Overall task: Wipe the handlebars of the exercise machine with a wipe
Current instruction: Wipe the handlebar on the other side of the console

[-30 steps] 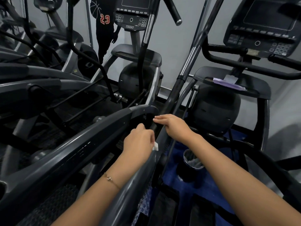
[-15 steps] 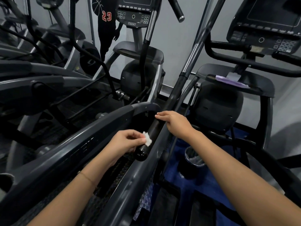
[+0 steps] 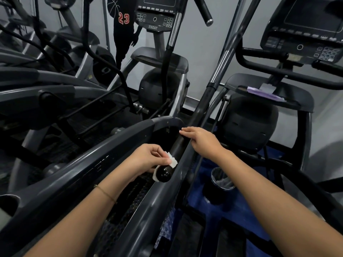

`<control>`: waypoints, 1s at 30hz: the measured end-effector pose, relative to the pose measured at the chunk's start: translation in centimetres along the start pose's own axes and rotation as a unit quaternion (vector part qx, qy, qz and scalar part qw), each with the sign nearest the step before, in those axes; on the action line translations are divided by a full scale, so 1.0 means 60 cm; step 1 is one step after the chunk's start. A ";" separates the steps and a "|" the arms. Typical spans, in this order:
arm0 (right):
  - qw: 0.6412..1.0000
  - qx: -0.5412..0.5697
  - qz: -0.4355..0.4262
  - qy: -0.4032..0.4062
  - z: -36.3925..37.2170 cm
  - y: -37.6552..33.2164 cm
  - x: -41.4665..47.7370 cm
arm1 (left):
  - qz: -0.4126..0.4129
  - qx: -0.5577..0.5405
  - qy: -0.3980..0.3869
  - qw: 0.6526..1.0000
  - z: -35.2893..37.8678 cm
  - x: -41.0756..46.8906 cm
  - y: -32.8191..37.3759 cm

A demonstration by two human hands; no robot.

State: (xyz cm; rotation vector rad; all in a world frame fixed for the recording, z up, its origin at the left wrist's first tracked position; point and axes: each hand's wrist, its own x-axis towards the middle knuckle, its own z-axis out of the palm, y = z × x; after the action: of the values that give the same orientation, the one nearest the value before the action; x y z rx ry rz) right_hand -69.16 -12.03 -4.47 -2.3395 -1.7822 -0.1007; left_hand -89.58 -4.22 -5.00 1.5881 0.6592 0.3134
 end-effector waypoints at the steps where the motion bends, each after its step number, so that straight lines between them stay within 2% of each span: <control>1: 1.000 0.001 0.000 0.000 0.000 0.000 -0.001 | -0.003 0.002 -0.007 1.000 -0.001 0.000 0.002; 6: 1.000 0.008 -0.005 0.006 0.001 0.003 -0.002 | 0.001 0.043 -0.016 0.999 -0.002 -0.001 0.002; 11: 0.999 0.040 0.005 0.004 -0.004 0.008 -0.001 | 0.069 0.109 0.076 0.989 0.030 0.051 0.021; 15: 0.997 0.066 0.037 -0.007 -0.002 0.011 -0.003 | 0.059 0.095 0.059 0.992 0.037 0.081 0.028; 21: 0.992 0.119 0.040 0.002 0.001 0.016 0.000 | 0.060 0.130 0.086 0.986 0.045 0.106 0.034; 23: 0.969 0.238 0.059 0.019 -0.007 0.015 0.002 | 0.061 0.151 0.093 0.982 0.051 0.123 0.049; 25: 0.931 0.348 0.085 0.077 -0.015 0.014 -0.001 | 0.055 0.160 0.092 0.981 0.056 0.140 0.059; 28: 0.918 0.343 0.097 0.175 -0.020 0.008 -0.011 | 0.052 0.140 0.099 0.984 0.059 0.156 0.057; 30: 0.920 0.342 0.079 0.174 -0.024 0.000 -0.010 | 0.063 0.110 0.107 0.986 0.061 0.156 0.052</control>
State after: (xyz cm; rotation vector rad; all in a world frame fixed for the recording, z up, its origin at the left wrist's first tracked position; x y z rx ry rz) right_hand -69.21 -12.91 -3.14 -1.8037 -1.1915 0.1092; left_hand -79.37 -1.84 -4.13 1.8281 0.7797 0.5259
